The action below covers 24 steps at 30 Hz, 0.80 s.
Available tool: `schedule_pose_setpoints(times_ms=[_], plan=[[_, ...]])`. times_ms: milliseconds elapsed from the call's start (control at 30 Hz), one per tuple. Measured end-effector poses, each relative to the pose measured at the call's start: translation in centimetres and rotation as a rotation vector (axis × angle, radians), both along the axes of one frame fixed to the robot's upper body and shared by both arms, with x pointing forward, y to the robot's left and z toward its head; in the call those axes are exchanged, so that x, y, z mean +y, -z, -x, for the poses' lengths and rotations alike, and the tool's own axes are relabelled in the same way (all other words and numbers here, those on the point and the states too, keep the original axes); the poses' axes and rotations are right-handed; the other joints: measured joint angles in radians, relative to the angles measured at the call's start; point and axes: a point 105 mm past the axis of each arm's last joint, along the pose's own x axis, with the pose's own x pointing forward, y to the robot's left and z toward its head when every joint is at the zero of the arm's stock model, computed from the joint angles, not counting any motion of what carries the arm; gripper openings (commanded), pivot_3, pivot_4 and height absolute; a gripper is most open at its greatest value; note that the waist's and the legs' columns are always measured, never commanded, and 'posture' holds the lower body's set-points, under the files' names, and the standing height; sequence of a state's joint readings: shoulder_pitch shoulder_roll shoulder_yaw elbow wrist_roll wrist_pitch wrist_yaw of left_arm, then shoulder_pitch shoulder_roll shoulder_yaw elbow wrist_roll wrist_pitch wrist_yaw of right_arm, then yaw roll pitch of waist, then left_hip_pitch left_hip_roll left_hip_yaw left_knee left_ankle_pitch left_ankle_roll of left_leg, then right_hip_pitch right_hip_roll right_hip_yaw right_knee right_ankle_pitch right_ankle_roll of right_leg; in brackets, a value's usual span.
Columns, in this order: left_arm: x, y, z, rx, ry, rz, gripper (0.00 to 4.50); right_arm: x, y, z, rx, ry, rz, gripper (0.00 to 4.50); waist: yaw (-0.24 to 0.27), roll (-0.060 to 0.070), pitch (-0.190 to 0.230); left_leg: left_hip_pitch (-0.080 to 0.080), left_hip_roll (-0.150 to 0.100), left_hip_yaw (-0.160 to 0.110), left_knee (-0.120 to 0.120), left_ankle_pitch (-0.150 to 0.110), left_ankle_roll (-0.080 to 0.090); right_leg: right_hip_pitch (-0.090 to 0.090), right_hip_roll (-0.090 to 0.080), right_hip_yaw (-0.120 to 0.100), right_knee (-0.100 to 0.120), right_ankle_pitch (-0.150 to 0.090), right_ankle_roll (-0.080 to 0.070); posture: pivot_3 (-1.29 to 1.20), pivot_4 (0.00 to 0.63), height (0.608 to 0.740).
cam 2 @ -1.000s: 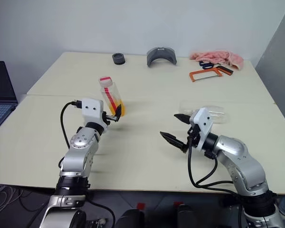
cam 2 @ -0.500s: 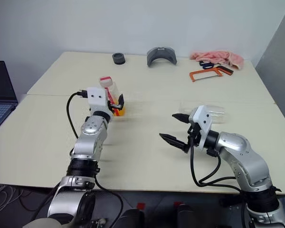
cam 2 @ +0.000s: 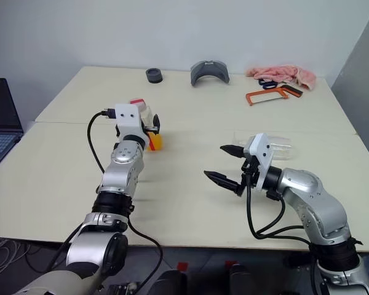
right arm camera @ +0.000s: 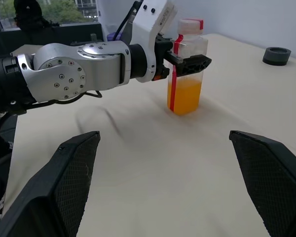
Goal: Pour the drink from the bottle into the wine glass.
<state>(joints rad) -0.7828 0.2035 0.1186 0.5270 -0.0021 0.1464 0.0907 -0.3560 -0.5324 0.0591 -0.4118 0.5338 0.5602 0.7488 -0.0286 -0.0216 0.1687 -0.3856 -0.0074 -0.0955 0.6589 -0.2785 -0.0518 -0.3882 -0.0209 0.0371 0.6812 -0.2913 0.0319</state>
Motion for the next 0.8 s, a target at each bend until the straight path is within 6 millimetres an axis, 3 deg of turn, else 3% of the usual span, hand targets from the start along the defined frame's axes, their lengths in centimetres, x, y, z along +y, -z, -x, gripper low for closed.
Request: schedule_pose_setpoints(times_ms=[467,600,800], plan=[[-0.31,-0.18,-0.25,0.002,0.003,-0.005,4.49,-0.2,0.16,-0.42,0.012,0.009,0.0,4.5,0.0,0.0,0.0,0.0,0.0,0.0,0.0,0.0,0.0,0.0,0.0,0.0,0.0,0.0,0.0,0.0,0.15,0.74],[-0.56,-0.14,-0.27,0.004,0.01,-0.014,3.67,-0.19,0.14,-0.43,0.012,0.009,0.0,4.5,0.0,0.0,0.0,0.0,0.0,0.0,0.0,0.0,0.0,0.0,0.0,0.0,0.0,0.0,0.0,0.0,0.15,0.74],[-0.82,-0.1,-0.27,0.005,0.022,-0.014,1.88,-0.2,0.13,-0.43,0.01,0.009,-0.001,4.5,0.0,0.0,0.0,0.0,0.0,0.0,0.0,0.0,0.0,0.0,0.0,0.0,0.0,0.0,0.0,0.0,0.15,0.74]])
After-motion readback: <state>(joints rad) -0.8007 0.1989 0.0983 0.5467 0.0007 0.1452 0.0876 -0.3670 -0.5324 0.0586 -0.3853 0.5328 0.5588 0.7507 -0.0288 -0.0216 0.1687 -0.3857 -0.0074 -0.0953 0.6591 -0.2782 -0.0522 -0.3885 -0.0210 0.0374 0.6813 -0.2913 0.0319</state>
